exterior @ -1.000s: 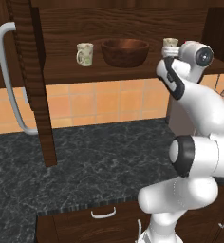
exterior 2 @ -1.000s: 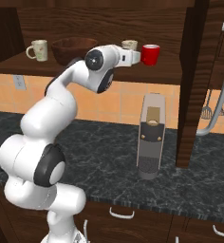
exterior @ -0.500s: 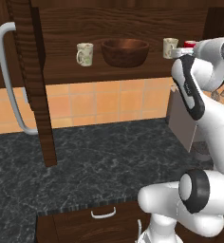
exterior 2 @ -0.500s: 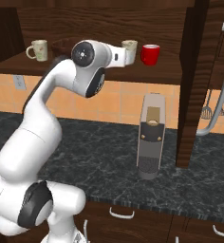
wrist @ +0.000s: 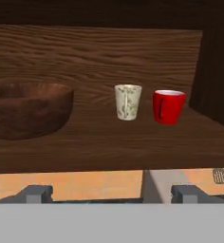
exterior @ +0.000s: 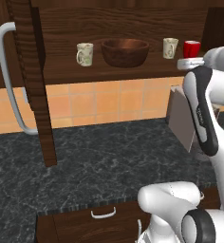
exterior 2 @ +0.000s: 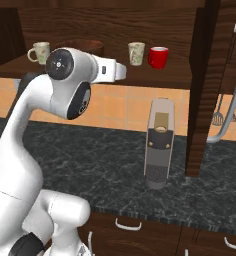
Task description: Gather all objects into one cabinet and sort the glasses and bowls to opposite sides.
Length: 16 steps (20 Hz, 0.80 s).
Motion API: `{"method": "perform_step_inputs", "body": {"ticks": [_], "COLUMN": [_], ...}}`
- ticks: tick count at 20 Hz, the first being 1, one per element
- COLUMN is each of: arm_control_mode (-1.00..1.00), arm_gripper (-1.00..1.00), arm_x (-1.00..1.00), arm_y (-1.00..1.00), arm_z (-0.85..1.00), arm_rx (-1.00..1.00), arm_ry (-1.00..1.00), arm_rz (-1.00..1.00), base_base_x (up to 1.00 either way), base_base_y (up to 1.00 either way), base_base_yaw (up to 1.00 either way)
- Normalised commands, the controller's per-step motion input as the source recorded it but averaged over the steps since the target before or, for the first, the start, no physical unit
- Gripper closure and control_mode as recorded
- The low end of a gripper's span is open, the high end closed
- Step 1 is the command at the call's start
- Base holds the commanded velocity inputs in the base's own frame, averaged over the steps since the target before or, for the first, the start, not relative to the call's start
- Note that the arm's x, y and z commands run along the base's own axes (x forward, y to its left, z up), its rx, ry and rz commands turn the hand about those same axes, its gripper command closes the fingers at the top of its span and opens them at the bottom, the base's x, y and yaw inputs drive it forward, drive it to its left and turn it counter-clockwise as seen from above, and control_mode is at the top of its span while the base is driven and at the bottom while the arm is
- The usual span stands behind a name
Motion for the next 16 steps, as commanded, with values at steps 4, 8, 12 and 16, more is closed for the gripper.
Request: {"method": "perform_step_inputs", "body": {"ticks": [4, 8, 12, 16], "arm_control_mode": [-1.00, -1.00, -1.00, -1.00], "arm_gripper": [-1.00, -1.00, -1.00, -1.00], "arm_x": [-0.96, -0.91, -0.68, -0.40], "arm_y": [0.38, 0.34, 0.59, 0.83], "arm_z": [0.12, -0.02, -0.22, -0.15], "arm_rx": [0.00, 0.00, 0.00, -0.02], "arm_ry": [0.24, 0.00, -0.12, -0.08], "arm_rz": [0.00, 0.00, 0.02, 0.03], "base_base_x": [0.00, 0.00, 0.00, 0.00], "base_base_y": [0.00, 0.00, 0.00, 0.00], "base_base_yaw": [0.00, 0.00, 0.00, 0.00]}}
